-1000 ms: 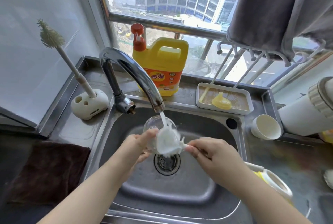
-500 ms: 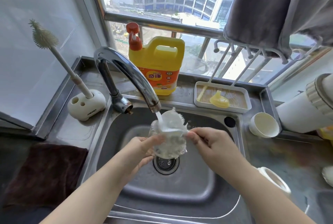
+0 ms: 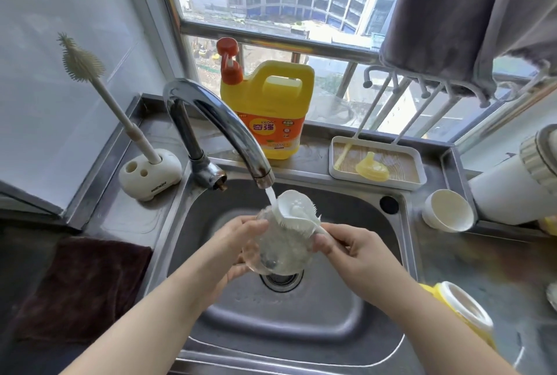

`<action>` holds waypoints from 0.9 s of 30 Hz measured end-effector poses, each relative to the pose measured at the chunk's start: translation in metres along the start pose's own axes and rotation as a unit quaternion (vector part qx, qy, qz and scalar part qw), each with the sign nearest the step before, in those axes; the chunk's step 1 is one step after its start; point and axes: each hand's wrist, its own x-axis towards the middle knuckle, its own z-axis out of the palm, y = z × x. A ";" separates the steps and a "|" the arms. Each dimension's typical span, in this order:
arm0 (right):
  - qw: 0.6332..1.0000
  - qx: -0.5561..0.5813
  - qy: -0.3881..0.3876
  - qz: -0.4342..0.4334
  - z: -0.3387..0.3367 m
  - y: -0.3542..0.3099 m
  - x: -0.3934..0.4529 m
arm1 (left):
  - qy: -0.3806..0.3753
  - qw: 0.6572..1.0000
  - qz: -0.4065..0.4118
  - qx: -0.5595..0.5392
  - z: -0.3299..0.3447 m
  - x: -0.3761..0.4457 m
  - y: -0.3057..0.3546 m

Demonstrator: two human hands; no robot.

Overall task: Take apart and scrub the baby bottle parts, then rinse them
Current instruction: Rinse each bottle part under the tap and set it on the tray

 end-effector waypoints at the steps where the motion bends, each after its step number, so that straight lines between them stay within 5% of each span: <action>1: 1.000 0.000 -0.001 0.000 0.001 -0.002 0.000 | -0.004 1.000 0.001 0.016 0.000 -0.002 0.002; 9: 0.999 0.011 -0.032 -0.003 0.001 -0.017 0.006 | -0.054 0.994 -0.031 0.088 -0.014 -0.001 0.012; 14: 0.984 -0.146 -0.097 0.011 -0.013 -0.010 0.000 | -0.013 0.999 -0.001 0.051 -0.019 -0.002 0.007; 18: 0.992 -0.129 -0.010 0.001 -0.014 -0.001 0.007 | 0.016 0.999 0.011 0.028 -0.013 0.000 0.001; 23: 0.987 -0.153 -0.042 -0.004 -0.012 -0.001 0.005 | 0.034 0.998 0.043 0.012 -0.015 0.003 0.008; 27: 0.995 -0.103 0.020 0.003 -0.011 -0.004 0.010 | 0.014 0.999 0.039 0.027 -0.011 0.004 0.006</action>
